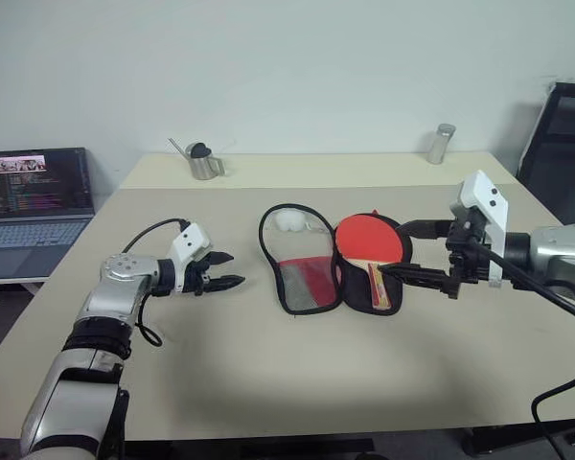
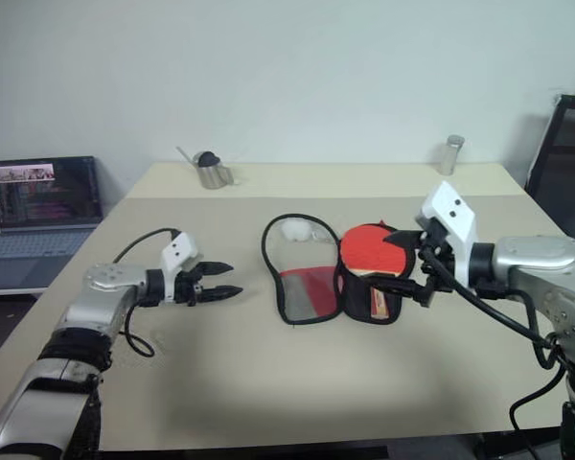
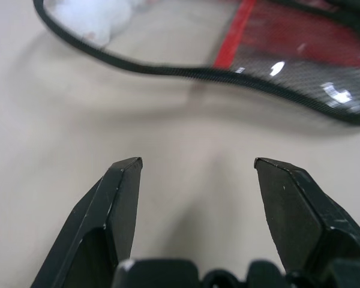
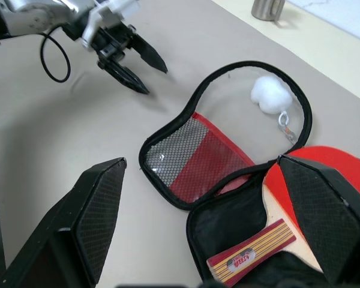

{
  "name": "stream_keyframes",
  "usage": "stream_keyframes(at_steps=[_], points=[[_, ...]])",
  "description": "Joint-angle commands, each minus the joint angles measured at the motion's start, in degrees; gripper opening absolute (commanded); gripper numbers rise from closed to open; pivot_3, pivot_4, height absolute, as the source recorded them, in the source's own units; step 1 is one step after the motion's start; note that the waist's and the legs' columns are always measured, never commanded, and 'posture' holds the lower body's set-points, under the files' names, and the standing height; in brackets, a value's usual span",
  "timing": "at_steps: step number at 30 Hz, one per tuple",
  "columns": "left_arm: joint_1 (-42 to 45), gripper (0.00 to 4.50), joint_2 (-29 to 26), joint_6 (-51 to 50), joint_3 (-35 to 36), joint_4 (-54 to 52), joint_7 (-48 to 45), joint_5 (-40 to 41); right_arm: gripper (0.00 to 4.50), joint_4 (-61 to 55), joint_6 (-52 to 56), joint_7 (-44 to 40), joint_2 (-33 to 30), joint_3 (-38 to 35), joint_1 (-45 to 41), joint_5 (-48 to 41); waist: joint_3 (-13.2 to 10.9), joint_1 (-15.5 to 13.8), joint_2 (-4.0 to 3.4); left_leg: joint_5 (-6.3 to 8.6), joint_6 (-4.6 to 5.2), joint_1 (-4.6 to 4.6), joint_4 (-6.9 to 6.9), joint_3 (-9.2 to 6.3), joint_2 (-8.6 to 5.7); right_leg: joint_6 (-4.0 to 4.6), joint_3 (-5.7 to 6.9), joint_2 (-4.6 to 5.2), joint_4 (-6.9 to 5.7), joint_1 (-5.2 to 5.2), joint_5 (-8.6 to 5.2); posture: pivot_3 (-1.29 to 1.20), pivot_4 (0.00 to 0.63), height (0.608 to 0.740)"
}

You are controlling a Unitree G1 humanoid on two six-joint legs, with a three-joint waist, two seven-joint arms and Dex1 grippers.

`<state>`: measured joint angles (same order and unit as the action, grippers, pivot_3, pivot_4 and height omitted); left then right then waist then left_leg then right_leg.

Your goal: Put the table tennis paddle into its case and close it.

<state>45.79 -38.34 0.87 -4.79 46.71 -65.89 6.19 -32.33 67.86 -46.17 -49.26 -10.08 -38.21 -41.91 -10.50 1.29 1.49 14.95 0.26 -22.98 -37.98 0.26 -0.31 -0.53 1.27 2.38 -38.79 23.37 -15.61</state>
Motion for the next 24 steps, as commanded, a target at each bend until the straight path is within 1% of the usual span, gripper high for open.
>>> stream_keyframes(at_steps=[1,6,11,18,21,24], points=[[4.4,3.26,3.1,4.8,-0.5,6.7,4.3,-3.1,4.45,-0.1,-2.3,0.2,-0.8,-0.9,-0.2,-0.8,0.0,-0.3,0.01,0.00,0.00,0.00,0.00,0.00,-0.01,0.00,0.00,0.02,0.00,0.00,0.00,0.00,0.150,0.740],[9.1,3.26,8.2,9.1,-2.2,16.1,9.6,-7.6,4.45,0.2,-3.3,1.3,-0.6,-0.2,0.1,-0.3,-0.1,-0.5,0.10,0.00,0.00,-0.04,-0.02,-0.01,-0.01,-0.01,0.03,0.02,0.00,0.00,0.00,0.00,0.150,0.740],[12.1,3.26,11.8,10.7,-1.8,21.8,13.2,-9.6,4.45,-0.1,-3.5,2.3,-0.9,-0.5,0.9,-0.5,-0.1,-0.7,0.11,0.00,0.00,-0.02,-0.02,-0.01,-0.02,-0.01,0.04,0.02,-0.02,0.00,0.01,0.00,0.150,0.740],[15.6,3.26,16.0,11.3,-0.8,24.4,13.8,-10.1,4.45,-0.6,-3.3,2.7,-2.4,-2.1,2.5,-1.1,-0.1,-1.9,0.13,-0.01,-0.01,-0.03,-0.11,-0.09,-0.07,-0.01,0.16,0.07,-0.06,-0.05,0.01,0.00,0.150,0.740],[19.7,3.26,19.0,12.0,-0.3,24.8,13.1,-9.5,4.45,-0.4,-3.1,2.4,-4.6,-4.1,3.8,-1.4,-0.1,-2.2,0.17,-0.01,-0.01,-0.14,-0.17,-0.15,-0.13,-0.02,0.26,0.15,-0.02,-0.05,0.01,0.00,0.150,0.740],[22.3,3.26,20.9,12.3,0.3,25.3,12.9,-9.2,4.45,-0.3,-3.2,2.5,-6.0,-5.4,4.8,-1.7,-0.1,-2.4,0.20,-0.01,-0.01,-0.30,-0.21,-0.27,-0.14,-0.03,0.43,0.16,0.05,-0.02,0.01,0.00,0.150,0.740]])
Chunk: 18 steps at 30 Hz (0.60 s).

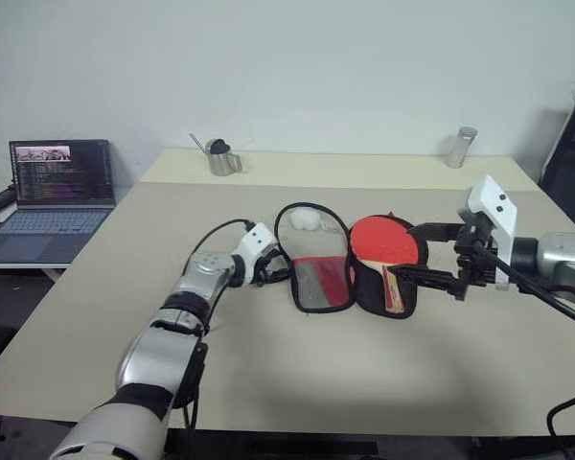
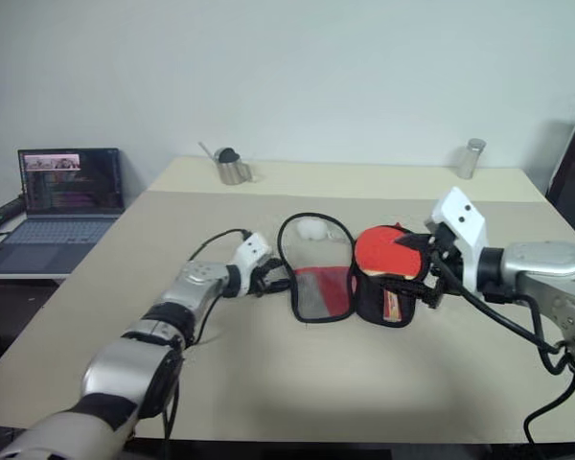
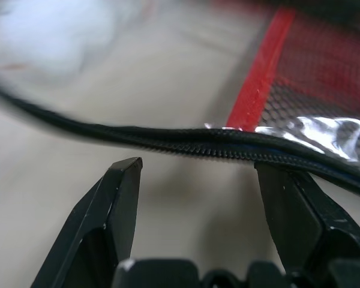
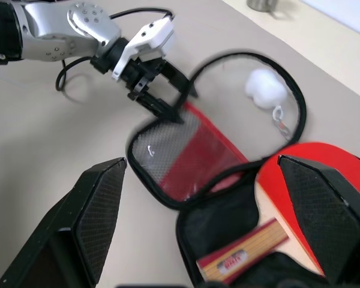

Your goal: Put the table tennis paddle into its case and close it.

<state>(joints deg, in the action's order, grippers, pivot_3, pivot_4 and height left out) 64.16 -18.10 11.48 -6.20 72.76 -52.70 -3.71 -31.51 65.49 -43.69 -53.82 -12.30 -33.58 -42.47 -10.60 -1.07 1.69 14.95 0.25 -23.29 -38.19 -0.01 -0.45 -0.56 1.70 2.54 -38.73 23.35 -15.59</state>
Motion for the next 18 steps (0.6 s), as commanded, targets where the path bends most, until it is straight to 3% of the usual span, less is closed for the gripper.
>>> stream_keyframes(at_steps=[1,12,18], points=[[5.0,3.26,1.7,1.9,1.8,-0.5,-0.4,0.8,4.45,-1.3,-0.7,0.2,-1.9,-3.8,0.6,-1.2,0.0,0.0,0.00,0.00,0.00,0.00,0.00,-0.01,0.01,0.00,0.04,0.00,0.03,0.00,0.00,0.00,0.150,0.740],[9.4,3.26,13.7,1.8,2.1,2.2,1.2,-0.3,4.45,-5.9,4.1,4.5,-4.5,-11.6,5.8,-6.0,0.0,0.3,0.00,0.00,0.00,-0.01,0.05,-0.06,0.01,0.00,0.32,0.01,0.06,-0.01,0.00,0.00,0.150,0.740],[9.5,3.26,16.3,2.1,3.4,1.8,0.3,0.5,4.45,-8.2,6.3,8.0,-3.7,-14.6,9.1,-9.1,0.0,0.5,0.00,0.00,0.00,-0.01,0.05,-0.03,0.01,0.00,0.30,0.01,0.06,-0.01,0.00,0.00,0.150,0.740]])
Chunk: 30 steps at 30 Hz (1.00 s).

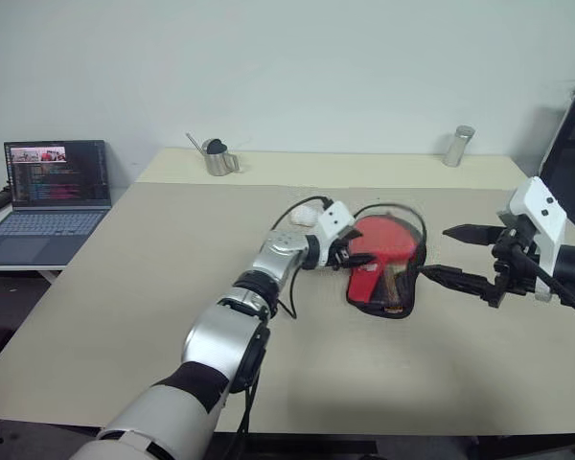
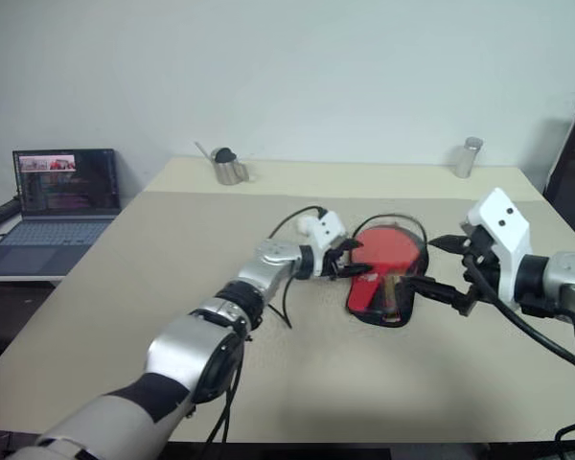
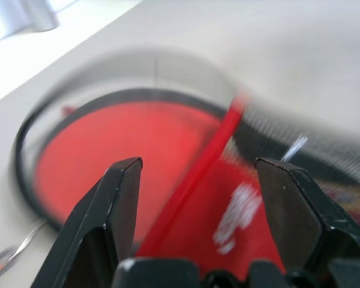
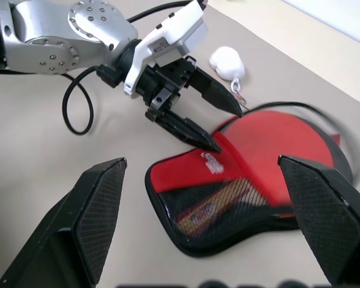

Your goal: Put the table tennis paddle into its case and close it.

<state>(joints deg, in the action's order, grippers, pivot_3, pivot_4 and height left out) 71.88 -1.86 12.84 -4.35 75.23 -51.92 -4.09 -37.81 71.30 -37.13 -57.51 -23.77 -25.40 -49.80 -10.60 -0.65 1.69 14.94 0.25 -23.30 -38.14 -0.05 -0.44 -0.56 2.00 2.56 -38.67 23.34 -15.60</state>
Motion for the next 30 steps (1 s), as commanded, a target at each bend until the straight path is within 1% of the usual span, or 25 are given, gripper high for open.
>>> stream_keyframes(at_steps=[1,5,8,12,15,18,20,24,27,30], points=[[1.7,3.26,0.0,0.8,1.8,-0.8,-0.7,1.1,4.45,-2.0,0.6,1.8,0.0,-3.2,1.2,-2.2,0.0,0.1,0.00,0.00,0.00,0.03,0.00,0.00,0.00,0.00,0.00,0.00,-0.03,0.00,0.00,0.00,0.150,0.740],[0.6,3.26,-1.5,1.9,2.2,-1.6,-2.7,1.1,4.45,-0.4,-0.4,3.7,0.4,-0.8,-0.1,-2.2,0.0,0.3,0.00,0.00,0.00,0.07,-0.01,0.02,0.00,0.00,-0.02,-0.01,-0.10,0.00,0.00,0.00,0.150,0.740],[-0.3,3.26,-3.7,2.9,3.0,-2.9,-5.3,2.0,4.45,1.7,-1.0,5.4,0.9,1.6,-1.8,-1.0,0.0,0.6,0.00,-0.01,0.00,0.11,-0.01,0.05,0.01,0.00,-0.04,-0.01,-0.14,0.00,0.00,0.00,0.150,0.740],[-2.7,3.26,-8.7,3.2,4.7,-6.6,-13.0,4.7,4.45,5.3,-2.4,8.0,3.5,4.1,-3.5,0.8,0.0,0.9,-0.01,-0.01,-0.01,0.13,0.01,0.07,0.02,0.00,-0.07,-0.02,-0.16,-0.01,0.00,0.00,0.150,0.740],[-4.3,3.26,-12.4,0.4,6.0,-10.4,-18.6,7.4,4.45,8.0,-5.5,8.6,6.5,5.2,-3.4,2.3,0.0,0.8,-0.01,-0.01,-0.01,0.16,0.01,0.09,0.03,0.01,-0.08,-0.03,-0.17,-0.01,0.00,0.00,0.150,0.740],[-6.4,3.26,-16.8,-4.7,7.4,-15.6,-23.4,10.3,4.45,10.9,-10.8,7.9,9.8,7.0,-2.5,5.0,0.0,0.8,-0.01,-0.01,-0.01,0.15,-0.01,0.09,0.02,0.01,-0.10,-0.03,-0.16,-0.02,0.00,0.00,0.150,0.740],[-8.2,3.26,-19.4,-8.3,7.7,-20.4,-25.6,12.0,4.45,13.6,-9.8,7.4,11.2,7.8,-2.2,4.3,0.0,0.8,-0.01,-0.01,-0.01,0.14,-0.02,0.07,0.02,0.01,-0.09,-0.04,-0.17,-0.02,0.00,0.00,0.150,0.740],[-12.8,3.26,-24.0,-13.4,7.8,-31.2,-26.0,13.8,4.45,21.4,-9.1,11.0,15.1,11.0,-2.8,7.7,0.0,0.8,-0.01,-0.01,-0.01,0.16,-0.04,0.04,0.05,0.01,-0.13,-0.04,-0.18,-0.05,0.00,0.00,0.150,0.740],[-15.5,3.26,-25.5,-16.8,7.8,-37.6,-24.6,15.0,4.45,26.0,-10.9,12.3,17.3,13.5,-3.6,11.3,0.0,0.8,-0.02,-0.02,-0.01,0.16,-0.06,0.04,0.04,0.02,-0.30,-0.03,-0.22,-0.05,0.00,0.00,0.150,0.740],[-17.9,3.26,-26.0,-19.7,7.6,-43.3,-23.1,16.2,4.45,32.1,-13.5,15.5,20.3,16.1,-5.7,16.6,0.0,0.8,-0.03,-0.02,-0.01,0.17,-0.06,0.06,0.04,0.02,-0.35,-0.03,-0.23,-0.05,0.00,0.00,0.150,0.740]])
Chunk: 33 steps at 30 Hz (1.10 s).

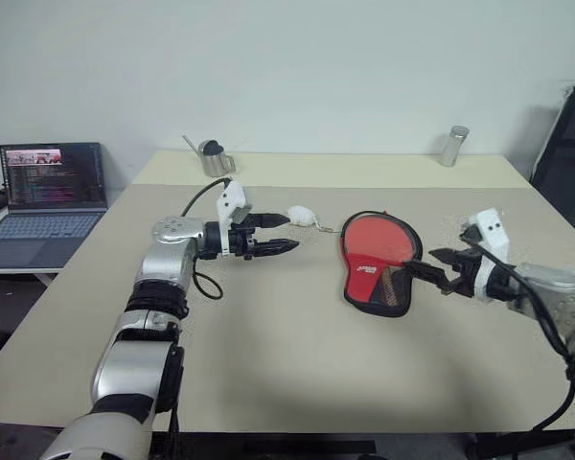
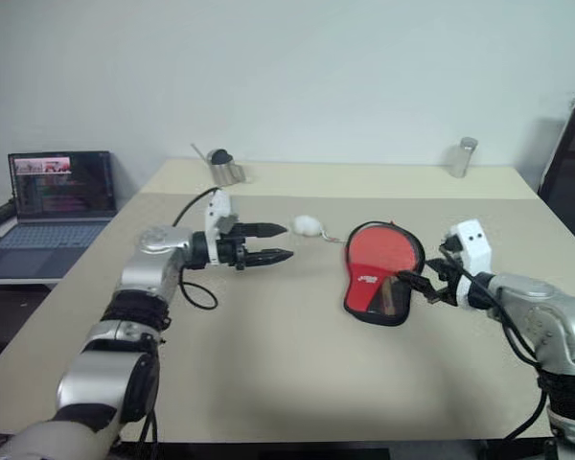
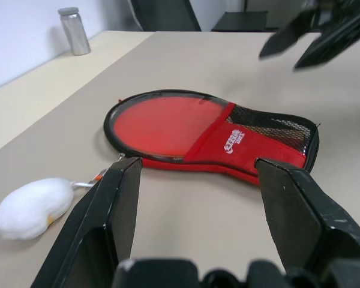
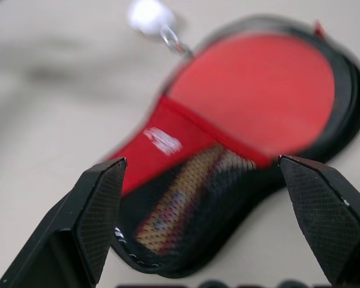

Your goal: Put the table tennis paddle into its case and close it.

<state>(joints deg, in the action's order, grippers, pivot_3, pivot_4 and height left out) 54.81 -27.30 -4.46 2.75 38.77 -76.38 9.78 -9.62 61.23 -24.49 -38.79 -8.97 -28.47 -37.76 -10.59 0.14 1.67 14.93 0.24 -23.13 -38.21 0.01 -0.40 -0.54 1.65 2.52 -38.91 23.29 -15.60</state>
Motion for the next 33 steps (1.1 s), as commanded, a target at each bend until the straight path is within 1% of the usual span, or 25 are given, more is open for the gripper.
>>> stream_keyframes(at_steps=[1,4,12,20,27,33], points=[[-1.4,3.26,-0.7,-3.2,0.4,-8.1,1.7,2.7,4.45,5.5,-4.2,3.6,2.2,1.8,-3.2,6.0,0.0,0.0,0.00,0.00,0.00,0.02,0.00,0.03,0.00,0.00,-0.04,0.00,-0.01,0.00,0.00,0.00,0.150,0.740],[-2.8,3.26,-0.9,-4.9,0.0,-11.4,2.9,3.3,4.45,11.7,-7.0,4.4,4.5,2.5,-5.0,9.4,0.0,0.0,-0.01,0.00,0.00,0.05,0.00,0.08,-0.01,0.00,-0.10,0.00,-0.02,0.00,0.00,0.00,0.150,0.740],[-3.8,3.26,-1.5,-6.6,-0.5,-13.9,4.4,3.9,4.45,20.3,-10.5,3.3,8.3,2.5,-7.1,12.9,0.0,0.0,-0.01,0.00,0.00,0.11,0.02,0.16,0.00,0.01,-0.20,-0.02,-0.05,0.00,0.01,0.00,0.150,0.740],[-2.9,3.26,-2.5,-7.6,-1.1,-14.7,3.5,4.9,4.45,22.8,-11.6,2.6,12.3,2.9,-8.8,14.4,0.0,0.3,-0.02,0.00,0.00,0.15,0.04,0.21,0.03,0.01,-0.27,-0.06,-0.06,0.00,0.01,0.00,0.150,0.740],[-2.4,3.26,-4.0,-8.2,-1.2,-15.1,2.6,5.4,4.45,26.8,-13.1,2.6,12.6,3.6,-9.7,17.5,0.0,0.3,-0.04,0.00,0.00,0.18,0.05,0.23,0.03,0.01,-0.30,-0.07,-0.08,0.00,0.01,0.00,0.150,0.740],[-2.7,3.26,-4.8,-9.1,-1.1,-16.6,2.6,6.1,4.45,27.2,-12.3,0.9,12.8,4.0,-9.4,18.1,0.0,0.3,-0.04,0.00,0.00,0.19,0.05,0.24,0.04,0.01,-0.32,-0.07,-0.08,0.00,0.01,0.00,0.150,0.740]])
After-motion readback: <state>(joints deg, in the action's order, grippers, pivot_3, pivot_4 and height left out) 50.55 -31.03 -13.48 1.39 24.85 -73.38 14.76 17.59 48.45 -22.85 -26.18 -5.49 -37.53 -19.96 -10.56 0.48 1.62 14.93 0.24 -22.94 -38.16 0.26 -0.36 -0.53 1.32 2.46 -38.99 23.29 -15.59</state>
